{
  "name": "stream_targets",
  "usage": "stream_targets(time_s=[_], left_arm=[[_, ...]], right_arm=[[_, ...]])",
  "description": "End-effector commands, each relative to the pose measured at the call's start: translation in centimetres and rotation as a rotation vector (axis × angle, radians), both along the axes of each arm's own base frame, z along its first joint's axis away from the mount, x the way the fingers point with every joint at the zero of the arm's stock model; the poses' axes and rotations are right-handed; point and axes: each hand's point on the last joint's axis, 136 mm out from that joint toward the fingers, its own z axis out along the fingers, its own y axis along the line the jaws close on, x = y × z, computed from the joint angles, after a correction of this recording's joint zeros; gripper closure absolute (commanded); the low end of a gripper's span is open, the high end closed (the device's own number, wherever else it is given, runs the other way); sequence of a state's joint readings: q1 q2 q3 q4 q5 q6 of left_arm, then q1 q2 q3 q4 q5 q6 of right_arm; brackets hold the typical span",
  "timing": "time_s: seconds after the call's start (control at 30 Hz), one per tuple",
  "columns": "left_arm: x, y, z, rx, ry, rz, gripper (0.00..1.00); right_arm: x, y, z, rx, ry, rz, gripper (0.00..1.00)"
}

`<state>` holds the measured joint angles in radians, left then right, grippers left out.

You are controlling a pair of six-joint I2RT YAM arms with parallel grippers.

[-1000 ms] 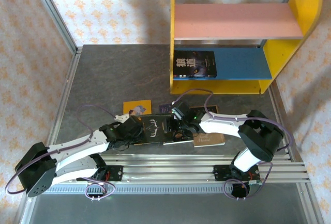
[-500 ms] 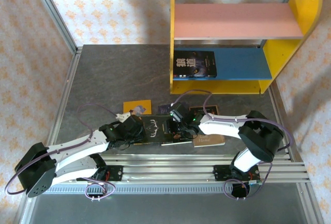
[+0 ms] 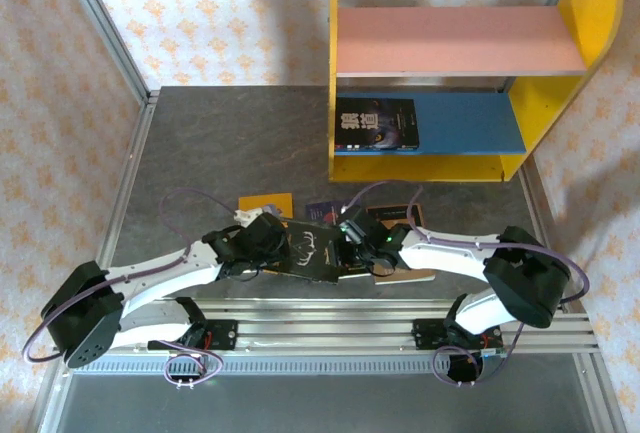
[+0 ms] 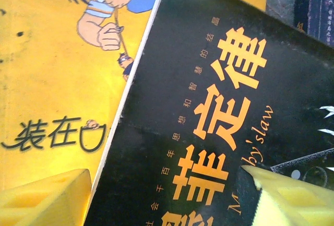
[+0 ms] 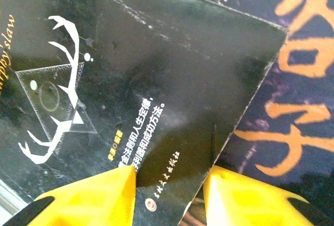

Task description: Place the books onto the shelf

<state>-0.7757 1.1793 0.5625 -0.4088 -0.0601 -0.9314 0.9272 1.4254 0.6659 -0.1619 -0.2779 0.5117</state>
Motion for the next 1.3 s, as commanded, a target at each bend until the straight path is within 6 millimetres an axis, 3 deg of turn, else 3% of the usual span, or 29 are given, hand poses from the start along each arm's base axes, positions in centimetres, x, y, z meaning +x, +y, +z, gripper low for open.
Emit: stream_targets(time_s=[0.0, 0.2, 0.5, 0.63, 0.8, 1.03, 1.27], left_arm=[[3.5, -4.3, 3.9, -0.143, -0.134, -0.059, 0.29], [5.2, -5.3, 3.5, -0.114, -0.13, -0.09, 0.29], [8.8, -7.2, 2.6, -0.131, -0.138, -0.117, 0.29], [10.6, -7.4, 3.7, -0.09, -0.15, -0.143, 0.29], [11.5, -5.5, 5.8, 0.026, -0.158, -0.14, 0.27], [9.4, -3.0, 5.7, 0.082, -0.093, -0.098, 0.26], [5.6, -0.6, 4.1, 0.035, -0.051, -0.027, 0.26]], right_arm=[[-1.2, 2.0, 1.7, 0.111, 0.0, 0.045, 0.62], [-2.7, 2.4, 1.4, 0.107, -0.004, 0.061, 0.62], [-4.6, 5.9, 2.1, 0.167, 0.002, 0.126, 0.63], [-4.1, 5.1, 3.7, 0.123, -0.057, 0.14, 0.61], [-3.2, 2.4, 5.8, 0.07, -0.121, 0.11, 0.58], [0.0, -2.2, 8.7, 0.045, -0.228, 0.005, 0.44], [2.8, -2.4, 8.5, -0.032, -0.243, 0.02, 0.42]])
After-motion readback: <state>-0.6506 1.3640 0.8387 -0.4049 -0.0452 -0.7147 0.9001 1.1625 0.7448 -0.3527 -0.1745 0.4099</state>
